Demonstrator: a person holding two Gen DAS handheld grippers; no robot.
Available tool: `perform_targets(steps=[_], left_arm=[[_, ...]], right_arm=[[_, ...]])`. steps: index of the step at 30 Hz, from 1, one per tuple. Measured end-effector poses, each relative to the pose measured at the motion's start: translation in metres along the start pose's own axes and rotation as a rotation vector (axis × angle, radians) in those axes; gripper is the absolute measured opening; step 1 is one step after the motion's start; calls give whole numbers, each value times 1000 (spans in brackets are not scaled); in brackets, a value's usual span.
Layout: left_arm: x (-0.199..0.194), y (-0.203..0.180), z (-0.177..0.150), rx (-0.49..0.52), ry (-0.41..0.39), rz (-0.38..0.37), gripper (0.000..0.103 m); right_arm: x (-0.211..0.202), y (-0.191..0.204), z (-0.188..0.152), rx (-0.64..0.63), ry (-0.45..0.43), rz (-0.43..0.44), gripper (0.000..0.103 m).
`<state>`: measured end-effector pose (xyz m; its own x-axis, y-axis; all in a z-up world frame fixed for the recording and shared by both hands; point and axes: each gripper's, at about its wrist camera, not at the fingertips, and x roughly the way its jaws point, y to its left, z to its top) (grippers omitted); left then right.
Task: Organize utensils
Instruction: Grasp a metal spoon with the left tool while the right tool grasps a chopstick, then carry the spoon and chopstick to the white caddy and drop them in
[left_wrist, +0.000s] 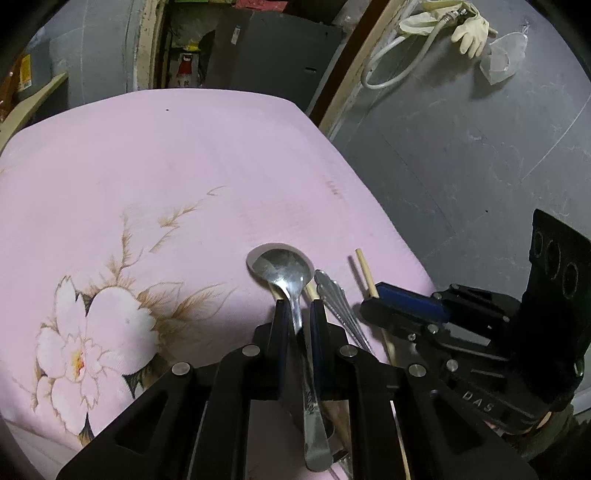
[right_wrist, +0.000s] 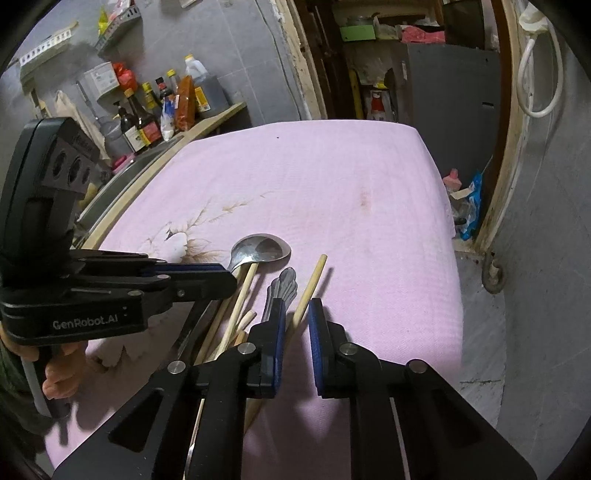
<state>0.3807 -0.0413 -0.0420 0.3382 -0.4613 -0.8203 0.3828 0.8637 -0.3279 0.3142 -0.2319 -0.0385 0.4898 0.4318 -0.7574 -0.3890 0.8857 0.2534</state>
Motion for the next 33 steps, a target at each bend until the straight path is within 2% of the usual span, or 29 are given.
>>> perform_targets(steps=[4,11,14,18,20,24,33], left_arm=[[5,0,5,2,31,13,6],[4,7,3,-75,24,-27,2],[-1,5,-2,-81,-2,-34,2],[-15,-4,-10,-63,-85,-29,2],[-26,-11,-17,-40,-140,-15,2],[-48,-25,-34,10,-269,43,2],[-102,-53,-72,66,-554,111,0]], right_arm=[[3,-3,1,18,16,11,11],[13,-7,8,65,54,28,11],[16,-9,11,89,76,27,10],[14,-17,12,159,73,59,7],[6,-20,9,202,39,86,6],[-21,-11,2,191,-80,86,5],[-90,61,-24,-64,-432,-79,3]])
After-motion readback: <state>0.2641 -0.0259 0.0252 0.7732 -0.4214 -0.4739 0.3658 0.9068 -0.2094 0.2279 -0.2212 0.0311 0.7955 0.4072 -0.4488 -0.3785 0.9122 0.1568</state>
